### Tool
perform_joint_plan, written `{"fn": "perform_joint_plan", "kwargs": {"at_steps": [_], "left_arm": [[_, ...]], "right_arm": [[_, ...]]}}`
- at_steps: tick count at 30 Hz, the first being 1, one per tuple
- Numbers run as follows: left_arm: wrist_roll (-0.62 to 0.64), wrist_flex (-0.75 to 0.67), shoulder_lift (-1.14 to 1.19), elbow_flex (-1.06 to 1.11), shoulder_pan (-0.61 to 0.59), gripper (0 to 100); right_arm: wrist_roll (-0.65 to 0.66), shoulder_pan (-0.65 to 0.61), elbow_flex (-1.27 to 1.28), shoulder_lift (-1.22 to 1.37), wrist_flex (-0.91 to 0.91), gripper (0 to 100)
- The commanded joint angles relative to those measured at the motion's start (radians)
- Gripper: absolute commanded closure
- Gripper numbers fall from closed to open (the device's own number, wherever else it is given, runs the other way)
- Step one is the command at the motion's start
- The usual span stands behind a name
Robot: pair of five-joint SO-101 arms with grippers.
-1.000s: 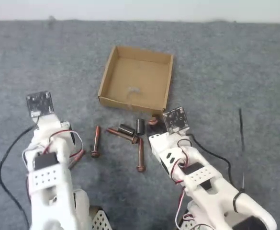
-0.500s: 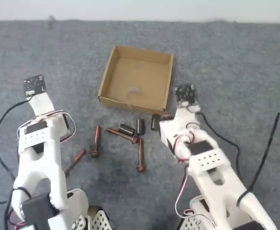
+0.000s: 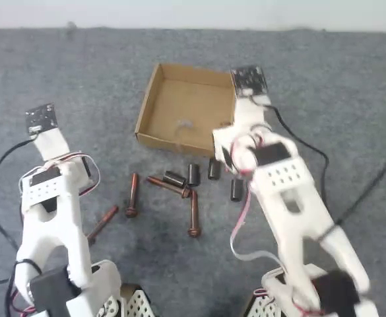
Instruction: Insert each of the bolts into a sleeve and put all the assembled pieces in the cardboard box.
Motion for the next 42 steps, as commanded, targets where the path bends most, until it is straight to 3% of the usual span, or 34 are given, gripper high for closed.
{"fn": "perform_joint_plan", "kwargs": {"at_steps": [1,10,19,27,30,35,42], "left_arm": [[0.049,-0.028,0.014,-0.062,-0.017,99],[0.109,0.109,0.232,-0.275,-0.02,97],[0.11,0.094,0.239,-0.286,-0.017,97],[0.11,0.089,0.239,-0.286,-0.015,97],[0.11,0.089,0.239,-0.286,-0.015,97],[0.11,0.086,0.239,-0.286,-0.015,97],[0.11,0.086,0.239,-0.285,-0.015,97]], "right_arm": [[0.023,0.013,-0.242,0.131,0.005,99.2],[0.026,0.019,-0.689,0.599,-0.002,99.0],[0.034,0.033,-0.991,0.92,0.013,98.8],[0.075,0.016,-1.105,1.006,0.139,82.3],[0.074,0.015,-1.129,1.006,0.148,85.4],[0.075,0.019,-1.138,0.96,0.176,99.3],[0.083,0.016,-1.137,0.828,0.389,99.3]]}}
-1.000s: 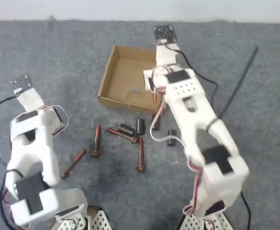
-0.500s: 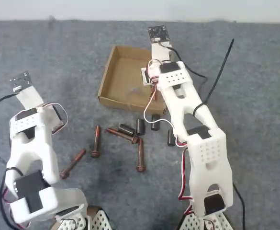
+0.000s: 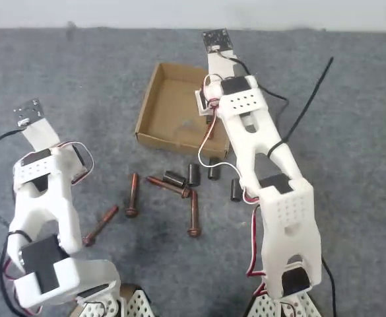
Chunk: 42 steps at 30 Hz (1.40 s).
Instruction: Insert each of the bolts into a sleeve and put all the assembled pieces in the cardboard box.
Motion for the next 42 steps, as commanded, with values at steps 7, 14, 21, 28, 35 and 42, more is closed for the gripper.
{"fn": "perform_joint_plan", "kwargs": {"at_steps": [7,14,21,28,35,42], "left_arm": [[0.008,-0.014,-0.008,-0.048,0.002,97],[0.006,-0.014,-0.008,-0.048,0.002,97],[0.006,-0.014,-0.009,-0.048,0.0,97],[0.006,-0.014,-0.009,-0.048,0.0,97],[0.005,-0.011,-0.009,-0.048,-0.003,97],[-0.121,0.057,-0.066,-0.025,-0.003,97]], "right_arm": [[0.163,-0.018,-0.054,-0.177,0.372,99.2],[0.199,-0.019,-0.052,-0.24,0.63,99.2],[0.256,-0.028,0.138,-0.423,0.63,99.2],[0.147,-0.031,0.496,-0.642,0.46,99.0],[0.181,-0.024,0.773,-0.72,0.309,99.1],[0.112,0.004,0.925,-0.809,0.101,99.1]]}}
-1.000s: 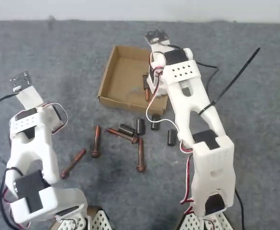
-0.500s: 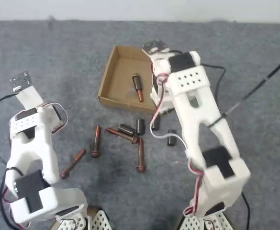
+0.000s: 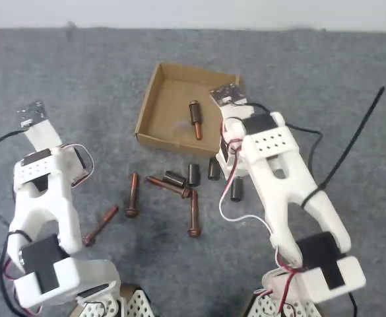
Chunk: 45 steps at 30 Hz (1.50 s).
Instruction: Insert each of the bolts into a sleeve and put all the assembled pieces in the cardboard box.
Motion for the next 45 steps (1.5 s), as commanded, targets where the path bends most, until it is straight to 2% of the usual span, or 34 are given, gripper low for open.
{"fn": "perform_joint_plan", "kwargs": {"at_steps": [1,7,13,22,27,30,35,42,45], "left_arm": [[-0.071,0.003,-0.087,-0.004,0.002,97],[-0.077,-0.091,-0.195,0.104,0.008,97],[-0.081,-0.087,-0.216,0.127,0.064,97],[-0.081,-0.092,-0.215,0.128,0.064,97],[-0.081,-0.089,-0.215,0.128,0.068,97],[-0.08,-0.089,-0.215,0.128,0.068,97],[-0.08,-0.089,-0.215,0.128,0.066,97],[-0.081,-0.092,-0.215,0.128,0.064,97],[-0.081,-0.092,-0.215,0.128,0.064,97]], "right_arm": [[-0.046,0.002,0.051,-0.105,-0.084,99.1],[-0.112,0.019,0.126,-0.165,-0.12,98.8],[-0.146,0.117,0.215,-0.174,-0.229,98.8],[-0.144,0.13,0.224,-0.163,-0.249,99.0],[-0.144,0.094,0.233,-0.162,-0.245,98.9],[-0.144,0.054,0.278,-0.147,-0.303,98.7],[-0.149,0.05,0.304,-0.128,-0.331,93.1],[-0.15,0.033,0.305,-0.12,-0.332,93.6],[-0.152,0.027,0.305,-0.101,-0.325,87.5]]}}
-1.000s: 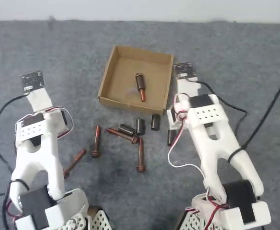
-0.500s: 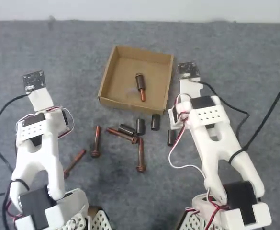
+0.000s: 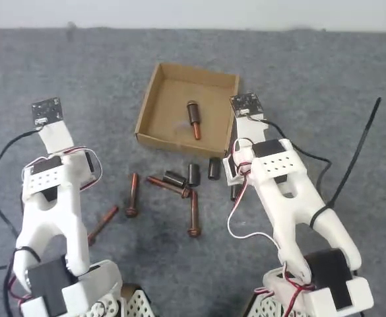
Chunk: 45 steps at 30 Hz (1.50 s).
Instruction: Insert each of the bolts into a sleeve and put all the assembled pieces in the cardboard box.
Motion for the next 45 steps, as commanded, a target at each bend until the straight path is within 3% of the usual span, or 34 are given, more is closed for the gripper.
{"fn": "perform_joint_plan", "kwargs": {"at_steps": [1,22,34,39,45], "left_arm": [[-0.006,-0.025,-0.054,-0.004,0.002,97],[-0.008,-0.026,-0.054,-0.004,0.005,97],[-0.008,-0.025,-0.054,-0.004,0.002,97],[-0.008,-0.023,-0.054,-0.004,0.002,97],[-0.008,-0.023,-0.054,-0.004,0.002,97]], "right_arm": [[-0.014,-0.024,-0.006,0.019,-0.005,85.2],[-0.13,-0.053,-0.051,0.219,-0.028,83.2],[-0.126,-0.047,-0.066,0.225,-0.019,83.5],[-0.124,-0.021,-0.084,0.223,-0.019,99.5],[-0.123,0.025,-0.095,0.223,-0.001,99.2]]}}
